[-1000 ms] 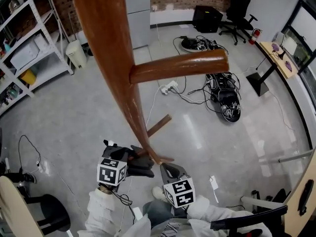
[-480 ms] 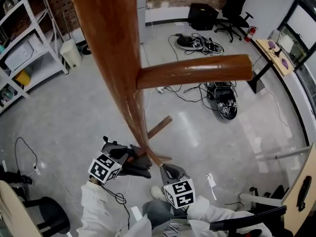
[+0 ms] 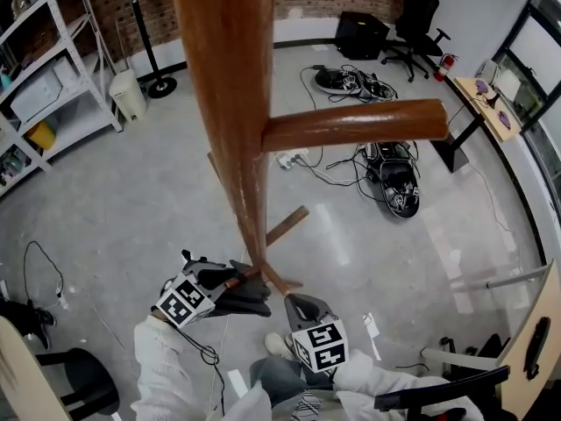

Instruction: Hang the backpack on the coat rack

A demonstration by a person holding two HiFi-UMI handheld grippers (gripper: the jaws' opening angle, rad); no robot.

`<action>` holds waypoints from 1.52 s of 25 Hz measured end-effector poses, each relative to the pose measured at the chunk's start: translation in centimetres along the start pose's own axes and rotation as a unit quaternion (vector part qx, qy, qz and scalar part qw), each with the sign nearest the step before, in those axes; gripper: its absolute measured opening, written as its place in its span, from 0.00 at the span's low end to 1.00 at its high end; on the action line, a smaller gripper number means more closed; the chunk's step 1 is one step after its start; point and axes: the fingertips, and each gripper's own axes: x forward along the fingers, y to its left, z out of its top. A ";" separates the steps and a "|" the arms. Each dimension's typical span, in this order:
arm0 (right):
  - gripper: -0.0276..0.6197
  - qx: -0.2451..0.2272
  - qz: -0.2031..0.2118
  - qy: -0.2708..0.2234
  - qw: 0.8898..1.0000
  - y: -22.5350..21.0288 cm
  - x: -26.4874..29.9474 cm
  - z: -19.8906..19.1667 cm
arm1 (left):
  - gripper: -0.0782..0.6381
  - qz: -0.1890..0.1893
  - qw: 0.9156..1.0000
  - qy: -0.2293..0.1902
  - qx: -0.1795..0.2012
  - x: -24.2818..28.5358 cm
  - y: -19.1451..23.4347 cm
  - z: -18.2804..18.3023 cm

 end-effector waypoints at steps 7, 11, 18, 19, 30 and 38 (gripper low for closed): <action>0.06 -0.004 0.001 0.005 1.000 -0.1 -0.8 -0.3 | 0.17 0.011 0.999 -0.022 -0.026 -2.4 -0.8 -0.8; 0.06 -0.005 0.006 0.005 1.000 0.0 -0.9 -0.6 | 0.17 0.029 0.997 -0.036 -0.060 -3.4 -1.3 -2.1; 0.06 -0.020 0.027 0.003 0.999 0.7 -1.4 -0.6 | 0.17 0.059 0.989 -0.073 -0.116 -4.3 -3.8 -2.5; 0.06 -0.022 0.029 0.003 0.999 0.8 -1.5 -0.6 | 0.17 0.064 0.987 -0.081 -0.126 -4.5 -4.1 -2.5; 0.06 -0.037 0.060 0.005 0.997 2.0 -2.4 -0.8 | 0.14 0.235 0.924 -0.091 -0.287 -5.3 -3.7 -8.5; 0.06 -0.050 0.077 -0.009 0.996 2.4 -2.6 -0.3 | 0.14 0.252 0.848 -0.339 -0.319 -11.4 -8.2 2.0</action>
